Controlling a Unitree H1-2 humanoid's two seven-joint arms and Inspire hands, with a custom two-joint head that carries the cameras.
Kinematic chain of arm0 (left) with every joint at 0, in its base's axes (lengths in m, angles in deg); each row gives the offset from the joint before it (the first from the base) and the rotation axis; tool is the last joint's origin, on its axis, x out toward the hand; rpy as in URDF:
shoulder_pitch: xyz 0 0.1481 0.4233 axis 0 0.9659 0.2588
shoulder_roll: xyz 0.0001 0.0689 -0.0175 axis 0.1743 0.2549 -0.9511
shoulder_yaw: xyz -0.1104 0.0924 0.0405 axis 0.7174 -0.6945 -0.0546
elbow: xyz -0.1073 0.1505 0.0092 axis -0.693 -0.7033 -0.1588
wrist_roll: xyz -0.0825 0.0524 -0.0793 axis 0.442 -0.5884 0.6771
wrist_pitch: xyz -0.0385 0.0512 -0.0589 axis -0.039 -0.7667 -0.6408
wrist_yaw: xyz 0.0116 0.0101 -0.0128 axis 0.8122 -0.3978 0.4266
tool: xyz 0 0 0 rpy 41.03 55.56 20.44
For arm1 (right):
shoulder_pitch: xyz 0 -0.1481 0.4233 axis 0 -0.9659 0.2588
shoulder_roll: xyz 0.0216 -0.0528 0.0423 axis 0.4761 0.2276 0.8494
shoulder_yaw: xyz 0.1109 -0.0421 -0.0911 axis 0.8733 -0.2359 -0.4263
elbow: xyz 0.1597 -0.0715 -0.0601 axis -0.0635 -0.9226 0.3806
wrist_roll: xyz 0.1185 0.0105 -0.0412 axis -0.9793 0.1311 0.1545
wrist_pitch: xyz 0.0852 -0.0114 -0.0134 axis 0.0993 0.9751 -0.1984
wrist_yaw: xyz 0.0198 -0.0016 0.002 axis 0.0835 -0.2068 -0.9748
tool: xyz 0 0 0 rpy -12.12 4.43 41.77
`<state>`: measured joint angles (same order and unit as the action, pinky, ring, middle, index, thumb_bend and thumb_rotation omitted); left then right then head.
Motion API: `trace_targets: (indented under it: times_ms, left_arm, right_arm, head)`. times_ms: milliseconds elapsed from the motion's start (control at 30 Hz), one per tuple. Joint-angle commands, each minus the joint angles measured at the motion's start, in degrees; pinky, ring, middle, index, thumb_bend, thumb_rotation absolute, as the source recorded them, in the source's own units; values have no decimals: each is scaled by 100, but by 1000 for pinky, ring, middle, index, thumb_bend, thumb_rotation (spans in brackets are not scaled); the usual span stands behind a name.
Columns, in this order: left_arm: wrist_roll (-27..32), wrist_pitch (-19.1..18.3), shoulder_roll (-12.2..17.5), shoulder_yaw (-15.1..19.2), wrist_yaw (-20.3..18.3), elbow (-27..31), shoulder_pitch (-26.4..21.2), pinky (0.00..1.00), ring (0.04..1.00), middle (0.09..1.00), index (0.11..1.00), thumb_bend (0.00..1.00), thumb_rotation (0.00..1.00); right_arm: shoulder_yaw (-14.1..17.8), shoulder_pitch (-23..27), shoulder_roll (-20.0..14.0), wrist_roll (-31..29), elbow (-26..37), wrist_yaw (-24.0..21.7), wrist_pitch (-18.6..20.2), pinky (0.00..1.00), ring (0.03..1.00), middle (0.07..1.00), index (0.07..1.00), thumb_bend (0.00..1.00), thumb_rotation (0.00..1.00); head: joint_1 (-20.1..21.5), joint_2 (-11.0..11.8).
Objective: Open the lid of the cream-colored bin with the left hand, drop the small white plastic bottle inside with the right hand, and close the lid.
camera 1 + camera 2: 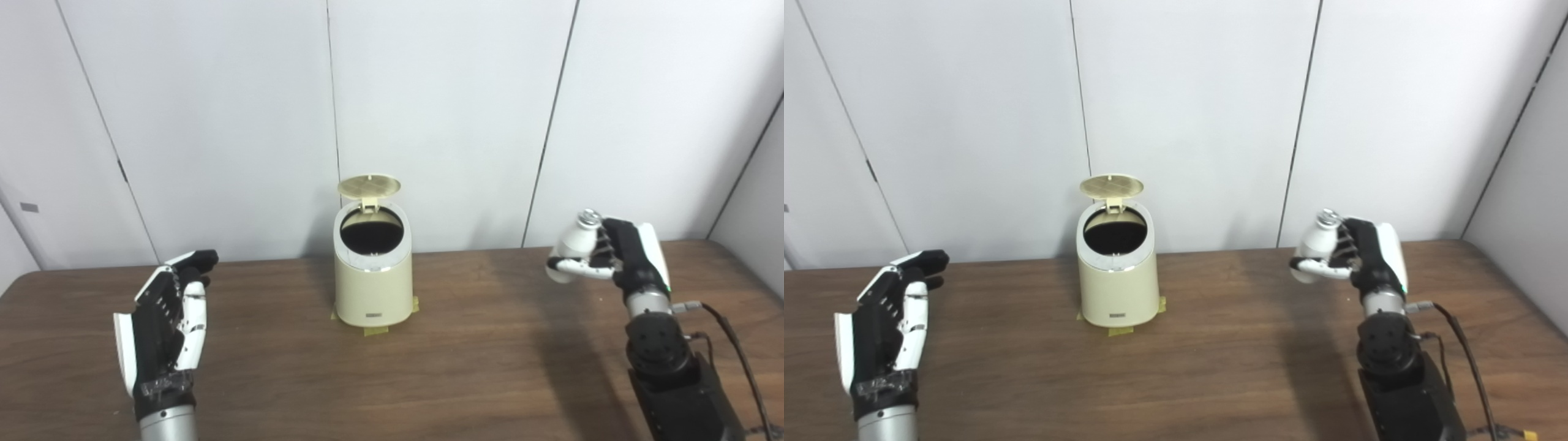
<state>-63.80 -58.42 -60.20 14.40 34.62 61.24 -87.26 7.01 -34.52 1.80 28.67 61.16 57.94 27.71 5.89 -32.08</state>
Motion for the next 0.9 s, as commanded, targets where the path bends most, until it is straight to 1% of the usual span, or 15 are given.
trace_targets:
  times_ms: [0,100,200,267,300,367,433,500,533,567,600,700,867]
  left_arm:
    - [-80,102,-42,-44,47,159,-205,687,713,675,654,188,658]
    - [-110,58,-62,-71,23,165,-201,687,709,672,652,194,672]
    - [-80,-187,-77,-95,-73,225,-202,690,711,676,657,223,696]
    - [-119,-611,-69,-134,-209,347,-197,711,724,700,685,255,747]
    - [-144,-859,-56,-161,-290,422,-194,714,726,703,689,260,751]
    - [-159,-1309,-38,-218,-444,570,-194,729,750,739,725,305,778]
    - [-111,-1570,-14,-255,-555,666,-192,740,777,771,757,333,778]
    - [-125,-1683,4,-289,-606,723,-188,746,788,784,771,346,764]
    - [-139,-1716,7,-301,-612,740,-188,752,790,786,774,352,761]
    - [-148,-1753,6,-314,-612,755,-190,752,793,787,777,346,762]
    - [-183,-1815,0,-328,-605,773,-193,751,793,787,777,344,762]
    - [-220,-1957,-33,-355,-593,821,-200,745,798,788,779,342,777]
    - [-275,-1962,-54,-398,-539,820,-210,742,794,782,775,332,778]
  right_arm:
    - [-8,347,-104,101,275,-15,-229,364,438,473,490,528,0]
    - [-80,426,-52,61,463,-134,-208,335,415,456,498,529,0]
    - [-121,525,70,-26,667,-262,-220,344,419,469,493,529,0]
    - [-144,585,167,-81,812,-346,-233,333,397,455,504,527,0]
    - [-164,616,222,-91,907,-397,-169,331,393,452,507,526,0]
    - [-211,675,339,-58,1126,-484,40,332,393,455,507,526,0]
    - [-312,718,392,92,1271,-530,103,334,401,466,495,528,0]
    - [-448,740,414,210,1403,-616,42,317,392,462,497,528,0]
    - [-492,741,443,210,1450,-647,-21,328,407,471,489,528,0]
    - [-523,737,481,174,1472,-666,-156,359,438,494,468,527,0]
    - [-561,731,536,166,1517,-679,-226,361,439,495,466,527,0]
    - [-688,733,703,279,1656,-691,-167,311,414,480,518,517,0]
    - [-812,815,863,130,1580,-846,-470,313,416,469,528,516,0]
  head:
    - [8,-5]
    - [-7,-7]
    - [-17,-2]
    - [-28,5]
    - [-28,5]
    - [-36,12]
    - [-36,12]
    - [-40,16]
    - [-45,24]
    - [-48,30]
    - [-52,32]
    - [-61,43]
    - [-91,57]
